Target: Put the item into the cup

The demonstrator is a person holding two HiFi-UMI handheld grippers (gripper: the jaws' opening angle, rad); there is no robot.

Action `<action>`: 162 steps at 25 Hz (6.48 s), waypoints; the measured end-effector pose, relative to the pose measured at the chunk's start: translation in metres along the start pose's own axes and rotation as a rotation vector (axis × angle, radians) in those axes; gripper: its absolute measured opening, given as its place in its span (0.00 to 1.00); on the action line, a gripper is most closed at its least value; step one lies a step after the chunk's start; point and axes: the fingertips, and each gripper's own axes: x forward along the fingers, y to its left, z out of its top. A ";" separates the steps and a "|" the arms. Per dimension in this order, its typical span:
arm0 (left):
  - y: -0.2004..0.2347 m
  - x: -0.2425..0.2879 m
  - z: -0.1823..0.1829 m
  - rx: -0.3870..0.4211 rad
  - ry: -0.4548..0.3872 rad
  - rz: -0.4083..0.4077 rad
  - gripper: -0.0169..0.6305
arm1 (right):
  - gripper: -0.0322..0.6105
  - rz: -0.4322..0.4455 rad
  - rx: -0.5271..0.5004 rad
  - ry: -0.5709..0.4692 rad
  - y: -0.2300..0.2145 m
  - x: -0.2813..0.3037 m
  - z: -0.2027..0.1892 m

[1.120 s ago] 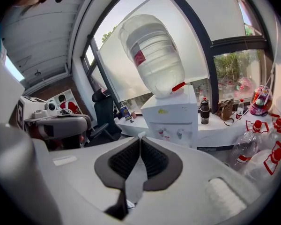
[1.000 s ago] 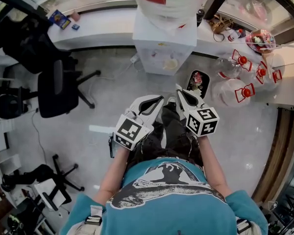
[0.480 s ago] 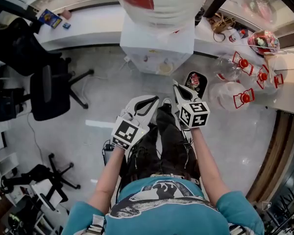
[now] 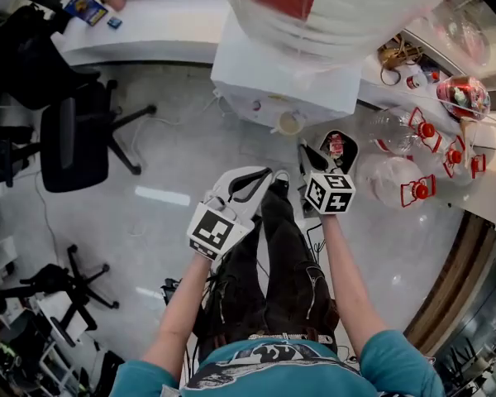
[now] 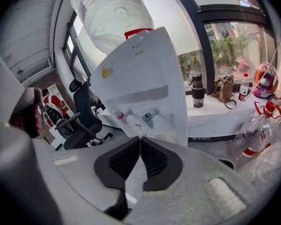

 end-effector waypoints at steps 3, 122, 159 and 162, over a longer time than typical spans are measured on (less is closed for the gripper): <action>0.007 0.004 -0.007 -0.035 -0.015 -0.001 0.05 | 0.07 -0.008 0.052 -0.001 -0.011 0.023 -0.002; -0.168 -0.150 0.022 0.102 -0.001 -0.110 0.05 | 0.10 0.215 -0.149 -0.321 0.202 -0.295 -0.004; -0.307 -0.212 -0.026 0.168 -0.001 -0.202 0.05 | 0.05 0.225 -0.177 -0.429 0.240 -0.412 -0.083; -0.311 -0.210 -0.028 0.173 0.007 -0.210 0.05 | 0.05 0.222 -0.186 -0.422 0.239 -0.413 -0.085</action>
